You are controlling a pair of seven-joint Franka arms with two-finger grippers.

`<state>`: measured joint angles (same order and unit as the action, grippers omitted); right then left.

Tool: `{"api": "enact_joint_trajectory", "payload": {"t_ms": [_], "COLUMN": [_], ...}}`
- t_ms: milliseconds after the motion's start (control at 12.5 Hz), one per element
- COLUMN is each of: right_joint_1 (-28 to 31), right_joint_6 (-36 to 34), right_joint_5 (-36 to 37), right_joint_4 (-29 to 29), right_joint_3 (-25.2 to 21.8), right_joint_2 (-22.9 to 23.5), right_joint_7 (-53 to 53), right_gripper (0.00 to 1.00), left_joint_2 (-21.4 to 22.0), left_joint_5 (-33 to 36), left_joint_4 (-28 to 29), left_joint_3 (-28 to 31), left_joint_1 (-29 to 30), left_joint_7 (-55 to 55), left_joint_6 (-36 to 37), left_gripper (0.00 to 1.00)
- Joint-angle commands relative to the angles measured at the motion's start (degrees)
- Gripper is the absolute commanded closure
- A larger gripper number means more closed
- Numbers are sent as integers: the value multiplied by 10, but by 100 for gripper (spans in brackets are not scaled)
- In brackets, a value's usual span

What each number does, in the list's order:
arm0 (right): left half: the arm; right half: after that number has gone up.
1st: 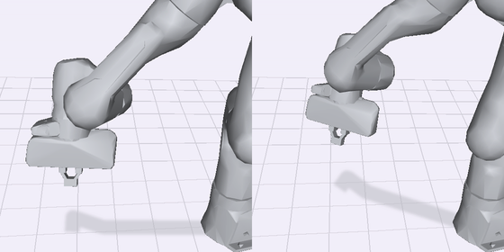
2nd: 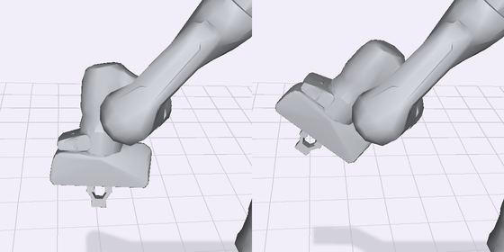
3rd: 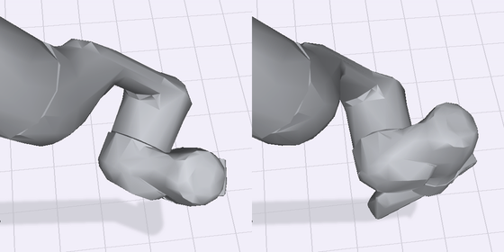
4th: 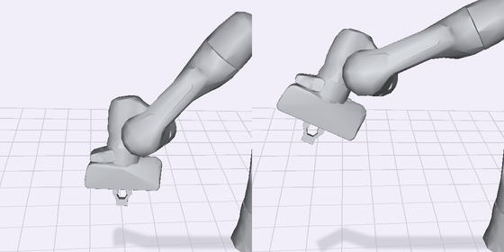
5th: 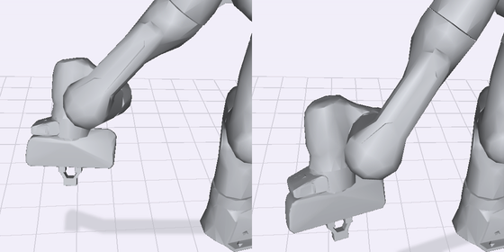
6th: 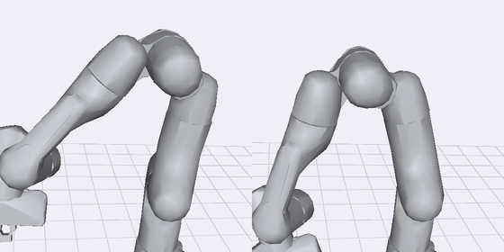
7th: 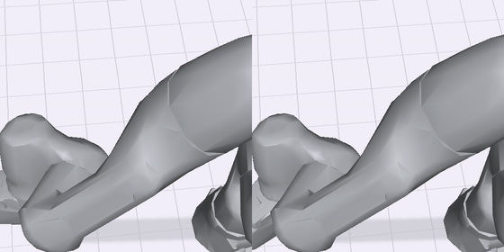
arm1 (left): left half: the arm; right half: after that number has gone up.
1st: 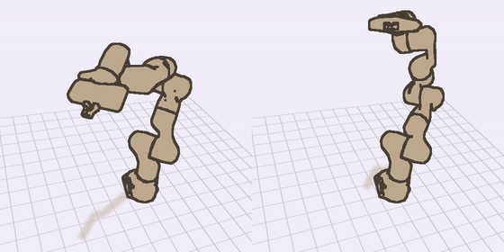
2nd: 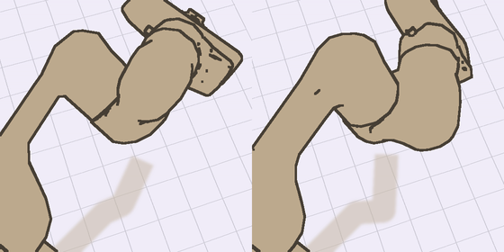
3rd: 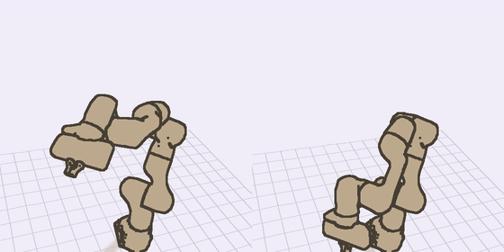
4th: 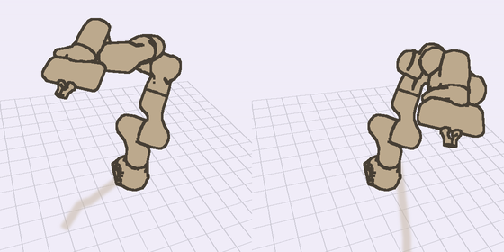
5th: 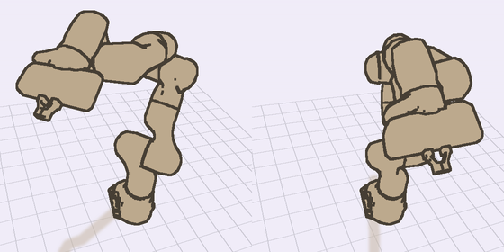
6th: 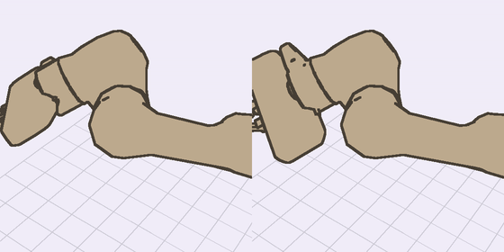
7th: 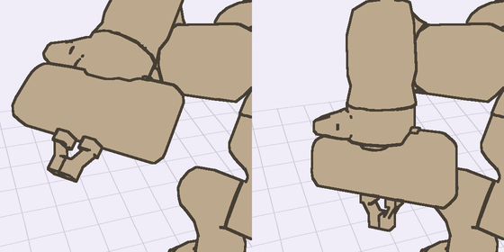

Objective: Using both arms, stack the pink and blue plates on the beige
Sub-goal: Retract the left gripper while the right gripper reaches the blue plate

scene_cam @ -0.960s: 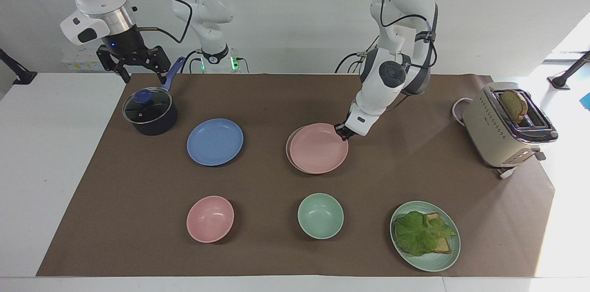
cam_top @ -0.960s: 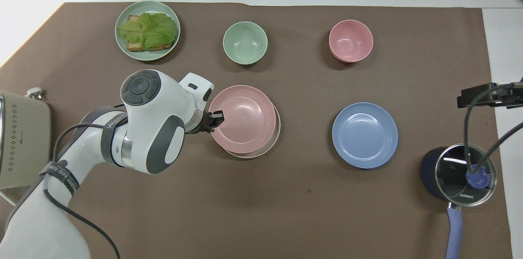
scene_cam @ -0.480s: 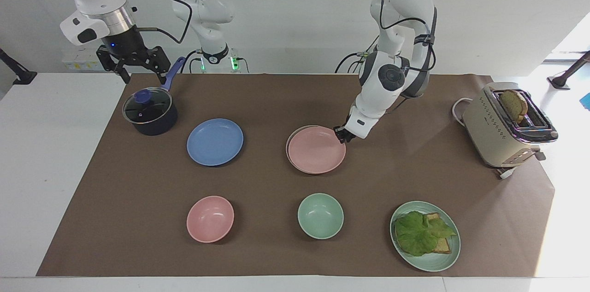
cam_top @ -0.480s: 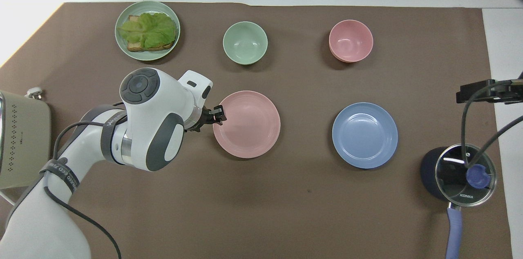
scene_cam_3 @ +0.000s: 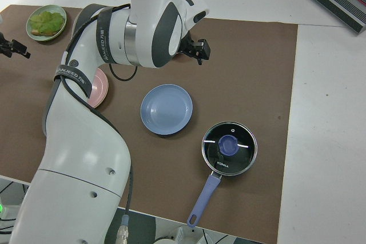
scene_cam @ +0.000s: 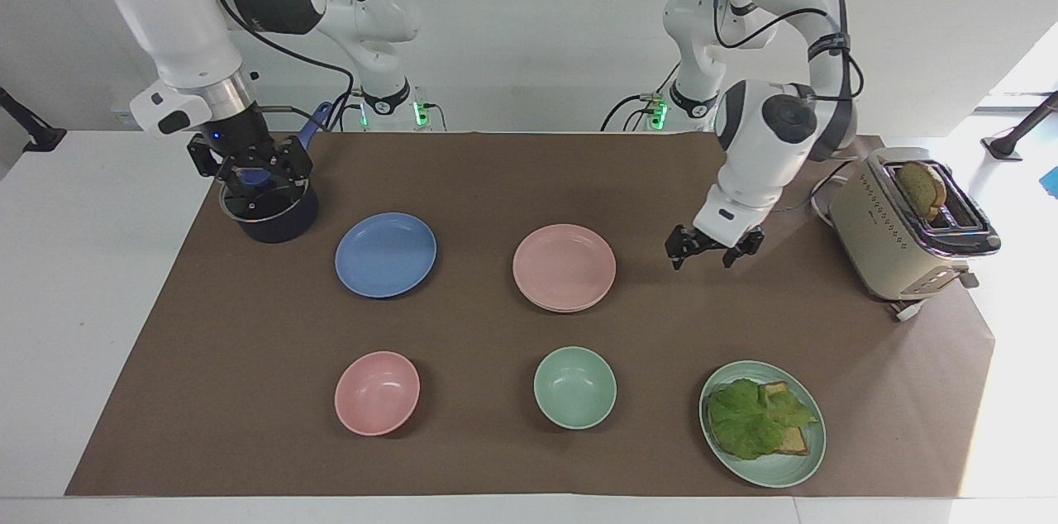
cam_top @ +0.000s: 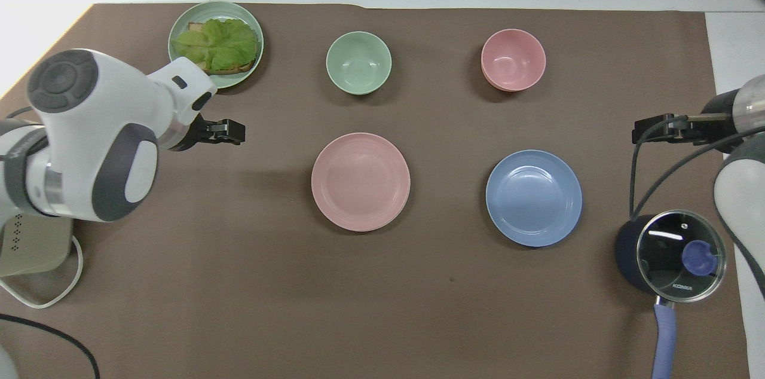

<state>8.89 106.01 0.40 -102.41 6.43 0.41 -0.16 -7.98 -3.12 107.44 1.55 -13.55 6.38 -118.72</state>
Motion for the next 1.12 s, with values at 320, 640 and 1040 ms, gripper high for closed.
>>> {"api": "enact_joint_trajectory", "payload": {"t_ms": [320,640,1040], "right_joint_1": [2,6,7], "right_joint_6": [180,237,297], "right_joint_5": [-3,-3,-3], "right_joint_4": [-185,-234,-280], "right_joint_3": [4,4,4], "right_joint_2": [11,13,21], "right_joint_7": [22,34,56], "right_gripper": [0,0,40], "left_joint_2": [60,80,80], "left_joint_5": [15,14,14], "left_joint_4": [-150,-152,-152], "left_joint_3": [-3,-4,-4], "left_joint_1": [80,89,92], "left_joint_7": [-108,-106,-105], "left_joint_6": [227,239,239], "left_gripper": [0,0,0]}}
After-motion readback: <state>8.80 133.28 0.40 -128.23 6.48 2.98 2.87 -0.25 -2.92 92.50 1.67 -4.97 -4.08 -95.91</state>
